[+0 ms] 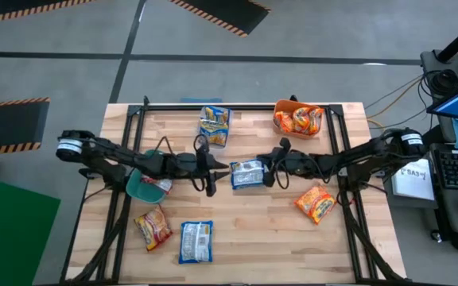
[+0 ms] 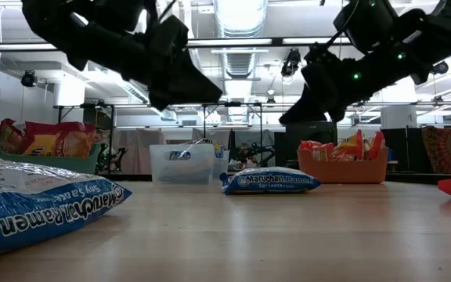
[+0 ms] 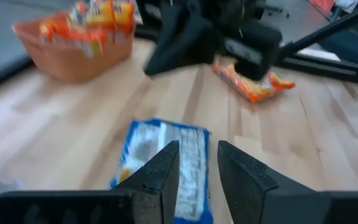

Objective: Sort Maruchan noodles
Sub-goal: Put the blue noodle pack into the transparent bin

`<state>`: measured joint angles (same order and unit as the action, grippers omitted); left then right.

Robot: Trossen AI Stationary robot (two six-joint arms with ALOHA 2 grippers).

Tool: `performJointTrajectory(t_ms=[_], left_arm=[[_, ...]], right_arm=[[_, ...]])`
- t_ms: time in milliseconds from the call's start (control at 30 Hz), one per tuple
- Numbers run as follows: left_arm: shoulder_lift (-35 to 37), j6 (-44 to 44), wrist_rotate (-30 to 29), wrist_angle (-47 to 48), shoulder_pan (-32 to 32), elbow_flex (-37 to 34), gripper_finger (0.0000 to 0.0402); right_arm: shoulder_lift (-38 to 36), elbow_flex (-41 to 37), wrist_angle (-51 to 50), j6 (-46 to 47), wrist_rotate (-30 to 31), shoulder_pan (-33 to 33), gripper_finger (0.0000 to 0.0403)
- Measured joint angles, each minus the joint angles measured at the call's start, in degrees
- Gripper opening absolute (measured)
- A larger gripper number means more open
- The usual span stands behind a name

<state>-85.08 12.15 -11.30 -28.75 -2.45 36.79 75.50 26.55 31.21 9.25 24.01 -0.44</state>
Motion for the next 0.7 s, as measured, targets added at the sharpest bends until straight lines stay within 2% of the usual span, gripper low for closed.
performJointTrajectory(t_ms=[133, 267, 367, 700], left_arm=[[-2.56, 3.88, 1.87, 0.32, -0.93, 0.85, 0.0094], [-3.81, 6.17, 2.54, 3.41, -1.8, 2.61, 0.0094], [-3.82, 8.4, 2.56, 7.41, -1.89, 3.86, 0.0094], [-4.19, 22.47, 1.8, 9.52, -1.86, 4.0, 0.0094]], right_arm=[[-1.57, 0.02, -7.82, 4.3, -0.71, -2.6, 0.0009], [-1.64, -0.01, -15.3, 6.52, -6.92, -4.93, 0.0009], [-0.18, -0.26, -15.76, 6.72, -10.93, -5.38, 0.0009], [8.83, -0.15, -6.51, 6.67, -11.84, -5.34, 0.0009]])
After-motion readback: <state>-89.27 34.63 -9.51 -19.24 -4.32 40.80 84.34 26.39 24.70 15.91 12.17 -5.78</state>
